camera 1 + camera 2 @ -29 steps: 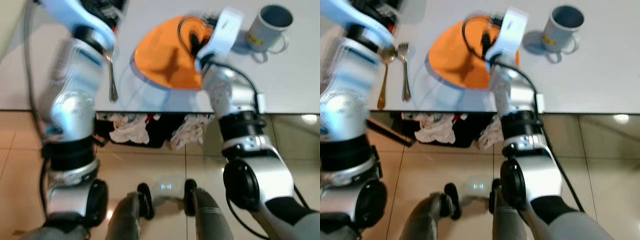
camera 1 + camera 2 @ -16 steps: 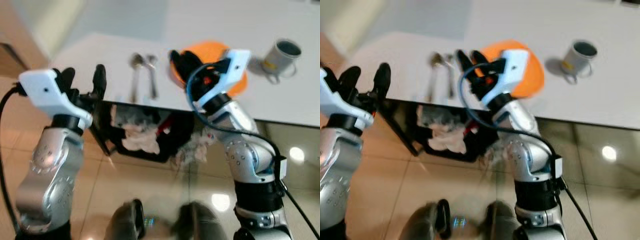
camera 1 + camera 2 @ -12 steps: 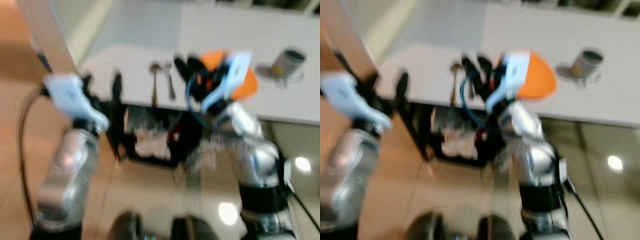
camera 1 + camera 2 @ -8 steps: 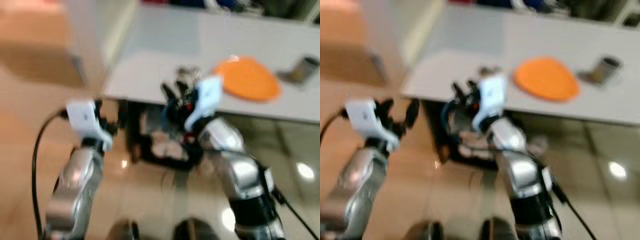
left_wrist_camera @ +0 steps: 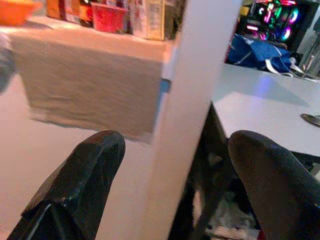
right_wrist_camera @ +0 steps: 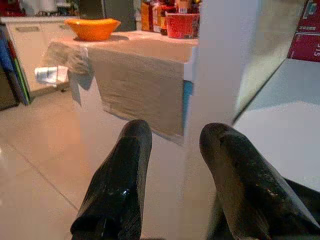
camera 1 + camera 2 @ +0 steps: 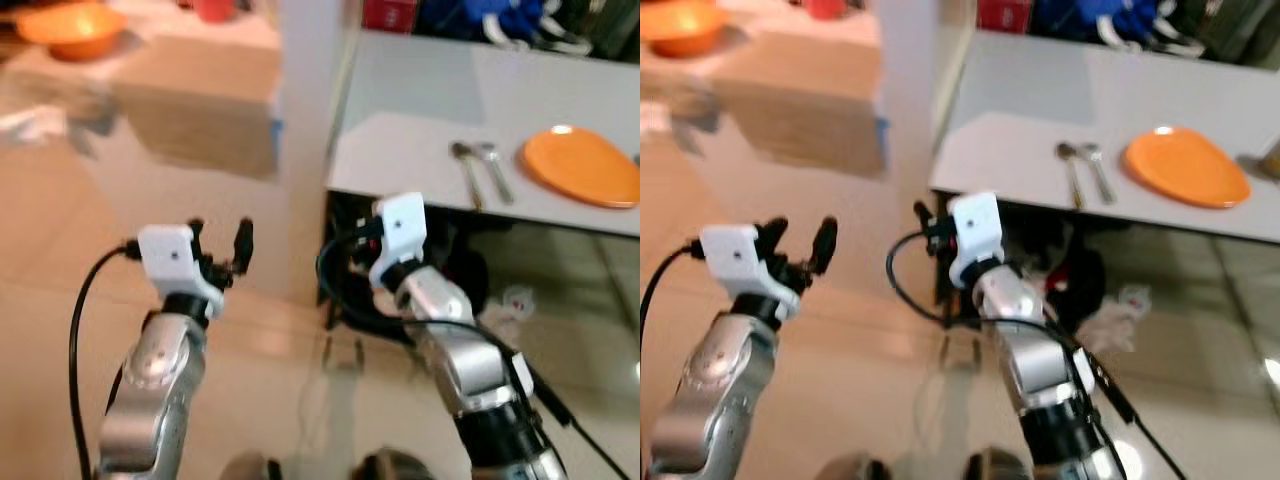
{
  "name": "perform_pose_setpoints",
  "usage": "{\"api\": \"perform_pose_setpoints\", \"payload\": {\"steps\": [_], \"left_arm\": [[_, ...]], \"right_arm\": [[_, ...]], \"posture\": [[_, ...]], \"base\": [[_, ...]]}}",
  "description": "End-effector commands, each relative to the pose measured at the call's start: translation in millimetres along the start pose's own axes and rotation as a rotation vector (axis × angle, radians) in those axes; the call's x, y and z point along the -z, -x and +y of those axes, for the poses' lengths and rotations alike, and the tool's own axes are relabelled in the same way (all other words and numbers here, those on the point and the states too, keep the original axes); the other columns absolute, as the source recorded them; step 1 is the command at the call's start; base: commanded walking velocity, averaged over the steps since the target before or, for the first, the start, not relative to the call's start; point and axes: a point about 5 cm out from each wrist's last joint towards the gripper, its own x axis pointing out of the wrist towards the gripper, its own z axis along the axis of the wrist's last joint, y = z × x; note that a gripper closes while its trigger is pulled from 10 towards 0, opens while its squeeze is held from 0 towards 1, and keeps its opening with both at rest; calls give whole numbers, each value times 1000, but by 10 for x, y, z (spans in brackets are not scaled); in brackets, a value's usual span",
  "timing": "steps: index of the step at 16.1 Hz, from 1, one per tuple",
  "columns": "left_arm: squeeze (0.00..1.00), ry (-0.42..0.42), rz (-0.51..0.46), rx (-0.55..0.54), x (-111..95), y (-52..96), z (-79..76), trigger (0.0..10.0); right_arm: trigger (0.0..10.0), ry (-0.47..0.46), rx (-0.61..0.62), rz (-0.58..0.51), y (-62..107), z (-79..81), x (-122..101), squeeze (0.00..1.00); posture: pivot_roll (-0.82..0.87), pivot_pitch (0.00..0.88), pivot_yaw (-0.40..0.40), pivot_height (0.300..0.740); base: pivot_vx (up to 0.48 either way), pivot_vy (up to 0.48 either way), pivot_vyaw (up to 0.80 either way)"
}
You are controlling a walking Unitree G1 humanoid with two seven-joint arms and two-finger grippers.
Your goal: Setting the table
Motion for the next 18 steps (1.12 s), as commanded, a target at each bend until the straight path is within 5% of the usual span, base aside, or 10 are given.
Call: {"api": "perform_pose_setpoints", "payload": {"steps": [1,5,10,12,14,15,18], "left_arm": [[0,-14,-6,35,6,-30,-93,10000],[0,-17,-19,61,-16,-56,-161,10000],[0,-24,-56,51,-76,-9,-99,10000],[0,-10,-71,55,-110,-14,-96,10000],[0,-28,-75,74,-126,-26,-105,10000],[0,-39,-81,79,-143,-38,-108,10000],[0,-49,-92,86,-181,-50,-107,10000]], "right_arm": [[10000,-22,33,13,16,-108,55,0],[10000,-60,2,12,-18,-73,91,0],[10000,-150,-33,-7,-54,-82,59,0],[10000,-86,-3,-14,-108,-101,12,0],[10000,-192,19,-26,-162,-132,-37,0],[10000,-208,35,-76,-180,-171,-130,1000],[10000,-191,51,-108,-215,-190,-238,1000]], "posture": [[-79,115,3,740],[-69,111,1,740],[-55,102,-5,740],[-50,98,-5,740],[-52,98,-3,740],[-51,98,0,740],[-52,100,4,740]], "base": [[0,480,0],[0,480,0],[127,0,233],[480,0,772],[480,0,0],[480,0,0],[480,0,0]]}}
